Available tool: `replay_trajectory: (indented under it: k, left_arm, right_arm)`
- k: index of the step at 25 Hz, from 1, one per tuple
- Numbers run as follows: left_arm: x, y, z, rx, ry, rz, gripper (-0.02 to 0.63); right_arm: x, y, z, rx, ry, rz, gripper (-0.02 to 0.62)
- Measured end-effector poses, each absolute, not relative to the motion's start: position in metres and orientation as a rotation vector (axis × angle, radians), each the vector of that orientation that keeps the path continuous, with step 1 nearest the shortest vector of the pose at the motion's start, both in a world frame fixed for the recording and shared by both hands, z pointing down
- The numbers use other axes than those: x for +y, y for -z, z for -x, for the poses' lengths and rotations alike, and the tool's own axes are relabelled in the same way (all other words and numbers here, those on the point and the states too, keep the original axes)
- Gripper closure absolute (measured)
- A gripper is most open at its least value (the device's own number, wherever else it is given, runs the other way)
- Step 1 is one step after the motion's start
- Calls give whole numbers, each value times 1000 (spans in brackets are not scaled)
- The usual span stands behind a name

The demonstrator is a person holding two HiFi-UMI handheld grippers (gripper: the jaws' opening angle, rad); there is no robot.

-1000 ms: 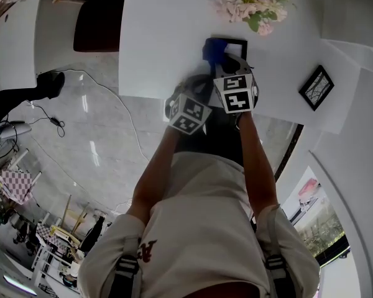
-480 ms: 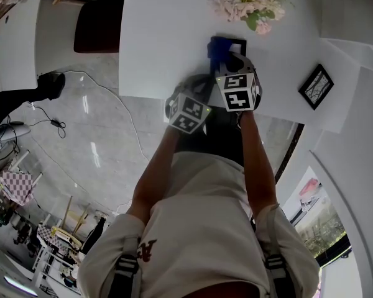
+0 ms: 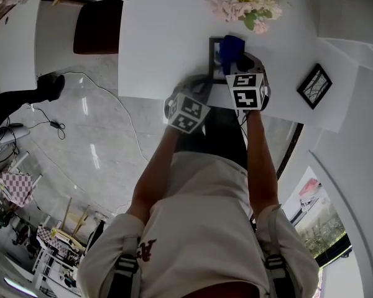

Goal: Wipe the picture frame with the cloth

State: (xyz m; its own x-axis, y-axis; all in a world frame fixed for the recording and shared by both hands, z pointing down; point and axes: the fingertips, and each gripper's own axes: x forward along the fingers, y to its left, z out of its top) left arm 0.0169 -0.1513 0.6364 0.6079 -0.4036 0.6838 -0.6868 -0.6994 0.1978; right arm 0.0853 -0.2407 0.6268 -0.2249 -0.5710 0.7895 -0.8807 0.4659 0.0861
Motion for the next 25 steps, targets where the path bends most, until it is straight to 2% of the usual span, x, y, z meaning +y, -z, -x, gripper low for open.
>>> replay_trajectory:
  k: [25]
  left_arm:
    - [-154, -637, -17, -860, -856, -2383, 606]
  right_arm:
    - [-237, -602, -166, -1841, -476, -1400, 568]
